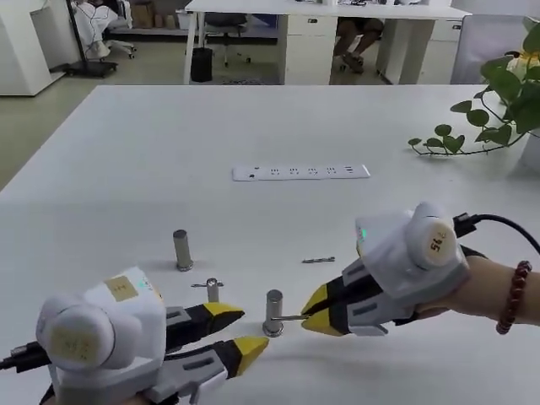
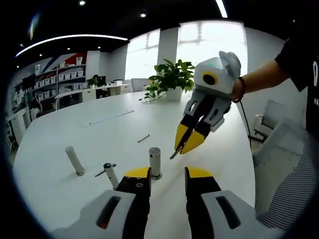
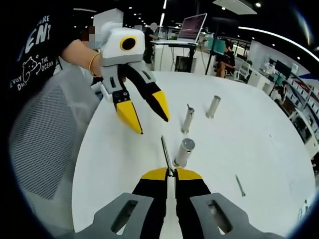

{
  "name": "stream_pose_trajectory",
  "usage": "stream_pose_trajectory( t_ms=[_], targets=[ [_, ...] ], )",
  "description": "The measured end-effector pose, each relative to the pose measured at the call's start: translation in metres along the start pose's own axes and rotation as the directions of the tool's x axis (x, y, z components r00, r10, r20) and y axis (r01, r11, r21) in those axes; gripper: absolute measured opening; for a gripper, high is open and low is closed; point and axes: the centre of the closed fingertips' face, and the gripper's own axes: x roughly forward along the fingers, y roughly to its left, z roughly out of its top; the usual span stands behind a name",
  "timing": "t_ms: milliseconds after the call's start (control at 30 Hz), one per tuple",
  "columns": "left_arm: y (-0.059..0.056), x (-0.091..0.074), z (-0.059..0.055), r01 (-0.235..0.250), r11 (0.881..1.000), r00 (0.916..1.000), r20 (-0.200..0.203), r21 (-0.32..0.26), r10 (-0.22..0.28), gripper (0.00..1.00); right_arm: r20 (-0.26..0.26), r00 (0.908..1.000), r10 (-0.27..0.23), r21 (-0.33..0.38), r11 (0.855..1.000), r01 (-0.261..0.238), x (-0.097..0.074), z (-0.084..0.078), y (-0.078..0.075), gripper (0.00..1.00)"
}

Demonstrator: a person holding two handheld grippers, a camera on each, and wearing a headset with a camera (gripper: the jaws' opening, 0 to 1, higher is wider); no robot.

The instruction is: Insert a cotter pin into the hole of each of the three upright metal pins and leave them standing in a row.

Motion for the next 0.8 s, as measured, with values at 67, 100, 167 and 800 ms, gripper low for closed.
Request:
stream_pose_trajectory(
  t_ms=[67,100,167,800],
  targets=[
    [0.001,0.001,-0.001,-0.013,1.0,0.9999,-0.007,0.02,0.013,0.26,-0.003,0.9999,-0.013,0.006,1.0,0.013,-0.001,-0.002,-0.004,0.0],
    [0.001,0.001,-0.002,-0.017,1.0,0.9998,-0.01,0.025,0.017,0.26,-0.005,0.9998,-0.017,0.007,1.0,0.017,-0.002,-0.003,-0.006,0.0],
    [0.0,0.001,-0.003,-0.021,0.999,0.9996,-0.017,0.033,0.022,0.27,-0.014,0.9995,-0.029,0.003,1.0,0.029,-0.002,-0.006,-0.009,0.0],
    [0.003,-0.002,-0.006,-0.066,0.998,0.9977,-0.015,-0.006,0.066,0.3,-0.059,0.9938,-0.095,0.009,0.995,0.095,0.003,-0.024,-0.031,0.0]
  ],
)
